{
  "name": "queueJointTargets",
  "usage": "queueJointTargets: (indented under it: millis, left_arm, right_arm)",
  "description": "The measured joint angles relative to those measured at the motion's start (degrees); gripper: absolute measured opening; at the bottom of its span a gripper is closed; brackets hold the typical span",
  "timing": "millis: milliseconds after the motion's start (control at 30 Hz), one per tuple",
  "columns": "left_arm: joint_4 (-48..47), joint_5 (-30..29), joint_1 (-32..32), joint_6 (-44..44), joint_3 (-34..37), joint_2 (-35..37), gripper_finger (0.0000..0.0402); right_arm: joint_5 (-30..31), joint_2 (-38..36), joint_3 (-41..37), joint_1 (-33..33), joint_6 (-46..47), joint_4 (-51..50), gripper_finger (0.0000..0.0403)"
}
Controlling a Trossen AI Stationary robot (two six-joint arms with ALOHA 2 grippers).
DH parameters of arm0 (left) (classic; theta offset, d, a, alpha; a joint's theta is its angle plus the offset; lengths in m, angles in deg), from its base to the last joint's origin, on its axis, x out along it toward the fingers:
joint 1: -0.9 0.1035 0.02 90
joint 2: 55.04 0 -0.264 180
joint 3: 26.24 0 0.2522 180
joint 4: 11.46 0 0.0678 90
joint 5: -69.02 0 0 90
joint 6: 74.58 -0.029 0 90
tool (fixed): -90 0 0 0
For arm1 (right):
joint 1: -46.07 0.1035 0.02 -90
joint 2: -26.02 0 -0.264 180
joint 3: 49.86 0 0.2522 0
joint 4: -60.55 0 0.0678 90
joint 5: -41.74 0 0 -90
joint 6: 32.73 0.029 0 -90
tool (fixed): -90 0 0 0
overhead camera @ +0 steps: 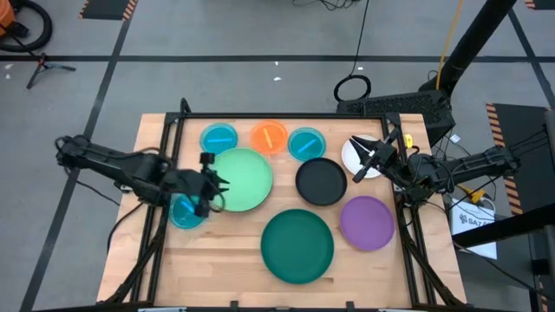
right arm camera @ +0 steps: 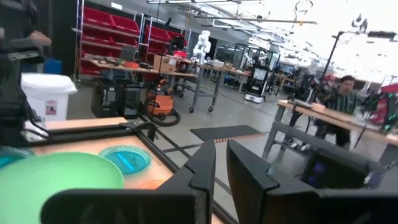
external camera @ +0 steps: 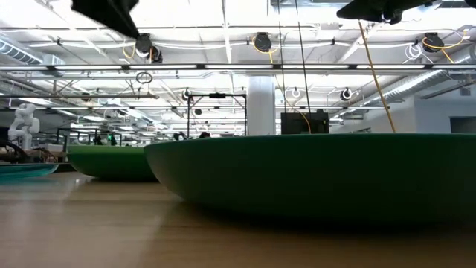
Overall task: Stack plastic plates
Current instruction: Stack the dark green plate on top of the light green plate
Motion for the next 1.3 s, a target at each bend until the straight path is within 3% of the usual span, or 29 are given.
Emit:
queueJointTargets:
  millis: [100, 267, 500, 667, 867, 1133, 1300]
  left_arm:
    - [2.0, 0.0, -0.4, 0.0, 0.1, 4.8, 0.0085]
    - [8.0, -1.0, -0.6, -1.4, 4.5, 12.2, 0.0085]
    - [7.8, -11.2, -0.5, -1.4, 8.9, 17.8, 0.0085]
    - [7.5, -14.3, -0.5, -0.1, 8.9, 19.3, 0.0085]
    - [3.0, -14.3, -0.8, 8.6, 8.9, 18.9, 0.0085]
    - [-2.1, -14.7, -1.9, 15.5, 8.9, 17.9, 0.0085]
    - [-1.5, -16.2, -3.1, 17.4, 8.9, 17.9, 0.0085]
  right_arm:
    - [-0.9, 0.2, 0.0, 0.0, 4.1, 0.1, 0.0034]
    - [-11.2, 3.8, 0.0, 0.0, 6.9, 2.3, 0.0034]
    - [-12.0, 15.7, 2.7, 0.0, 5.7, 6.9, 0.0034]
    - [-12.1, 24.0, 11.5, 0.0, 5.8, -1.2, 0.0034]
    - [-12.3, 32.1, 22.7, 0.0, 8.5, -14.6, 0.0034]
    - [-30.1, 42.0, 34.7, -2.3, 15.0, -35.7, 0.0034]
    - [-42.3, 47.4, 38.2, -3.8, 16.4, -41.8, 0.0034]
